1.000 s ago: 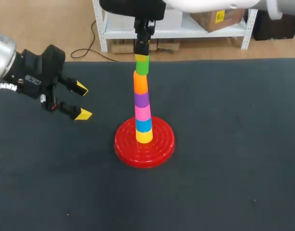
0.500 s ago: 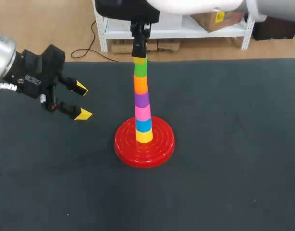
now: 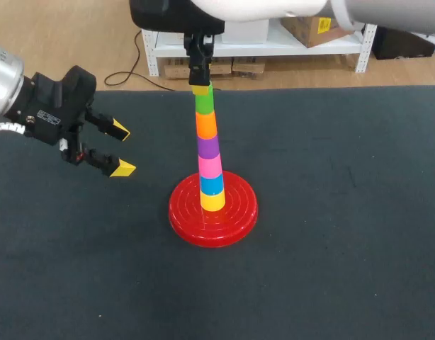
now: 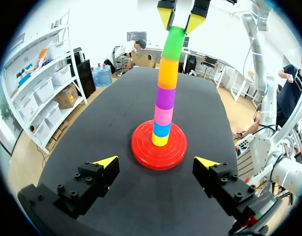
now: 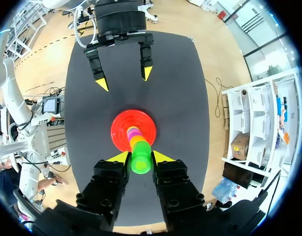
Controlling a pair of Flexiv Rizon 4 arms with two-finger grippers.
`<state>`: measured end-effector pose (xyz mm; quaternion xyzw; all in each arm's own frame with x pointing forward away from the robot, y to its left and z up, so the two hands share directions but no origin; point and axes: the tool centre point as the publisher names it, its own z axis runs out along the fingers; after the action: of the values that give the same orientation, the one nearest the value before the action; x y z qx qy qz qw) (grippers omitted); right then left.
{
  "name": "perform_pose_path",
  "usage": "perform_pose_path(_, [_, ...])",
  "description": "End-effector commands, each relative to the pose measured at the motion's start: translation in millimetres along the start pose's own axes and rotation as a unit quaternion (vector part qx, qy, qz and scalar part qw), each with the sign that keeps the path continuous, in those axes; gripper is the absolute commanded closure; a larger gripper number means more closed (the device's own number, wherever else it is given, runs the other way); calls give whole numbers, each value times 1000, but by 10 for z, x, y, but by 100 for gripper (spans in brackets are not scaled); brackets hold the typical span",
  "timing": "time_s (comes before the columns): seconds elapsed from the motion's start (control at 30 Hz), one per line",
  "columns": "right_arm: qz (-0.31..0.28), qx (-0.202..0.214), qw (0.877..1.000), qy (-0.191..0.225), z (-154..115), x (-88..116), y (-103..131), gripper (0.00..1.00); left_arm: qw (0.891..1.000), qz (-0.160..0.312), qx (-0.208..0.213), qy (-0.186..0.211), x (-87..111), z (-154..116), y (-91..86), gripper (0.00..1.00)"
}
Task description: Pick up and stack the cylinders on the red base in this order: pink,purple,orange,green
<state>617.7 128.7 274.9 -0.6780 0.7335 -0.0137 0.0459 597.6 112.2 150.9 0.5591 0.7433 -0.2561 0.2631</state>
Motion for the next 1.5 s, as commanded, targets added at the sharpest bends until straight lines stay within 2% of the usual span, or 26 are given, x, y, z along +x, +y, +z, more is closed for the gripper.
perform_pose_path(0.03, [1, -9, 1000, 5, 35, -40, -47, 100, 1000, 1, -1, -1, 8, 3, -4, 0])
perform_pose_path(0.37, [9, -25, 1000, 8, 80, -20, -96, 100, 1000, 1, -1, -1, 8, 3, -4, 0])
perform_pose_path(0.7, [21, -32, 999, -5, 107, 96, -78, 100, 1000, 1, -1, -1, 8, 3, -4, 0])
perform_pose_path(0.93, [29, -42, 999, 0, 209, 145, -76, 100, 1000, 1, -1, -1, 8, 3, -4, 0])
perform_pose_path(1.17, [38, -34, 998, -21, 217, 118, -81, 100, 1000, 1, -1, -1, 8, 3, -4, 0])
perform_pose_path(1.2, [37, -29, 999, -26, 192, 110, -80, 75, 1000, 1, -1, -1, 8, 3, -4, 0])
perform_pose_path(1.23, [37, -25, 998, -37, 162, 99, -80, 29, 1000, 1, -1, -1, 8, 3, -4, 0])
perform_pose_path(1.27, [40, -21, 998, -45, 127, 93, -84, 0, 1000, 1, -1, -1, 8, 3, -4, 0])
perform_pose_path(1.33, [36, -9, 998, -58, 61, 75, -84, 0, 1000, 1, -1, -1, 8, 3, -4, 0])
perform_pose_path(1.5, [36, -9, 998, -58, 61, 75, -84, 0, 1000, 1, -1, -1, 8, 3, -4, 0])
